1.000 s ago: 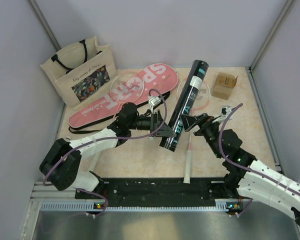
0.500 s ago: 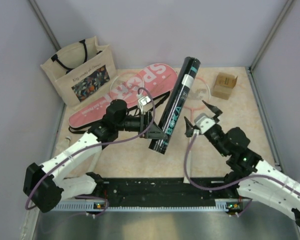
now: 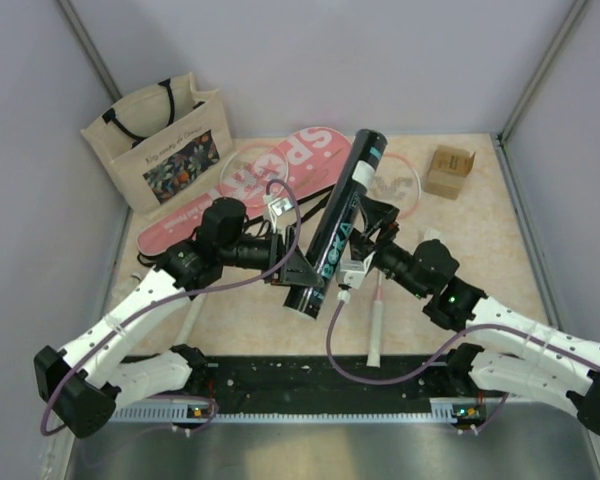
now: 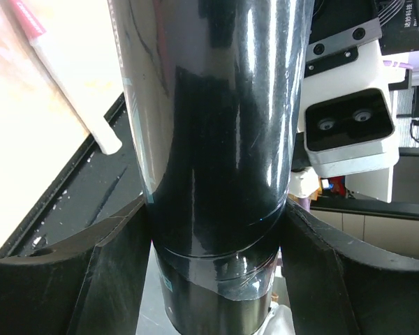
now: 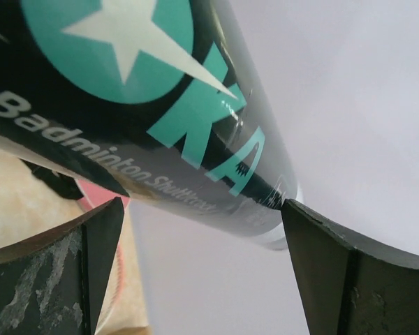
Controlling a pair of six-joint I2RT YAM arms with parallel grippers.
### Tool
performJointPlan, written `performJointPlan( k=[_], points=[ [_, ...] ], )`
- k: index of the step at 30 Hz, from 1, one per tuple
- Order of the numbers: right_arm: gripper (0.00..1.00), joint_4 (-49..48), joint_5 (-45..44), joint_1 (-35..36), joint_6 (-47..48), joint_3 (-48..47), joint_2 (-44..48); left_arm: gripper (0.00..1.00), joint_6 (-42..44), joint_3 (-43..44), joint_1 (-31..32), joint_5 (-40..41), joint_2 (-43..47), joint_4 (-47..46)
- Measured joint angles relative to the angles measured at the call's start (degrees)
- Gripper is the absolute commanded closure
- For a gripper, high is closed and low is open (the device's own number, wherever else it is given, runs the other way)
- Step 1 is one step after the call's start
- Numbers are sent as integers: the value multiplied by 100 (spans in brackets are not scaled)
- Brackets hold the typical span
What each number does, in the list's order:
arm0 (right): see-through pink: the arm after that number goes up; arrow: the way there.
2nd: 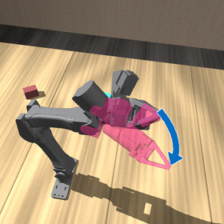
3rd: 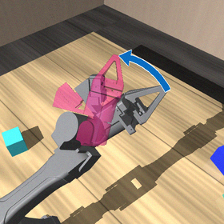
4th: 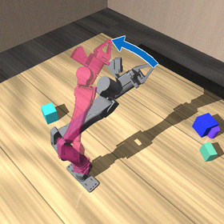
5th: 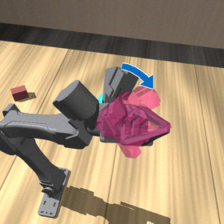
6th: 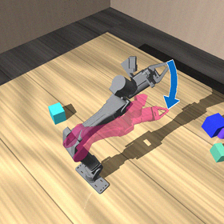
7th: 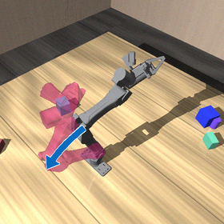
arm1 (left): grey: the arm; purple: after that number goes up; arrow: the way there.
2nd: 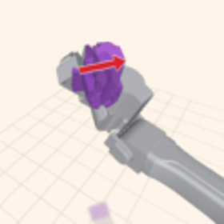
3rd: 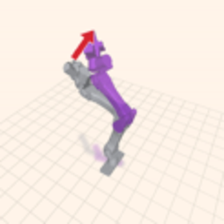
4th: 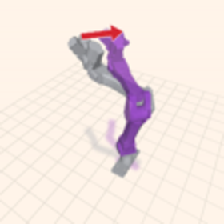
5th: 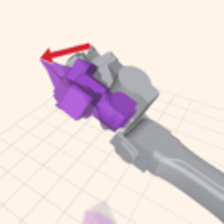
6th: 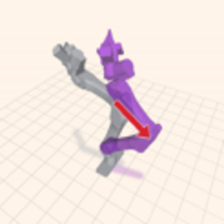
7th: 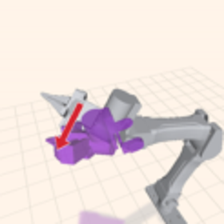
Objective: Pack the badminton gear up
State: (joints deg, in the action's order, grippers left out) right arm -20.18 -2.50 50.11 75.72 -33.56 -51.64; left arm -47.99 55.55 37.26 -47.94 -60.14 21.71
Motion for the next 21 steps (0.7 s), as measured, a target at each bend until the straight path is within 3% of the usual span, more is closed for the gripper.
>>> performJointPlan(
  k=[9,15,17,19,21],
  points=[
    [8,-157,564,164,975,-173,7,70,-179,367,2,-192,-2,424],
    [20,-184,686,501,1294,-247,-236,68,-208,619,2,-334,-122,614],
    [31,-144,695,570,1344,-247,-273,60,-166,649,2,-367,-173,719],
    [43,-101,697,599,1386,-245,-278,42,-90,675,-9,-382,-205,841],
    [48,-83,695,603,1432,-245,-299,25,-22,815,-33,-334,-238,1115]
  ],
)
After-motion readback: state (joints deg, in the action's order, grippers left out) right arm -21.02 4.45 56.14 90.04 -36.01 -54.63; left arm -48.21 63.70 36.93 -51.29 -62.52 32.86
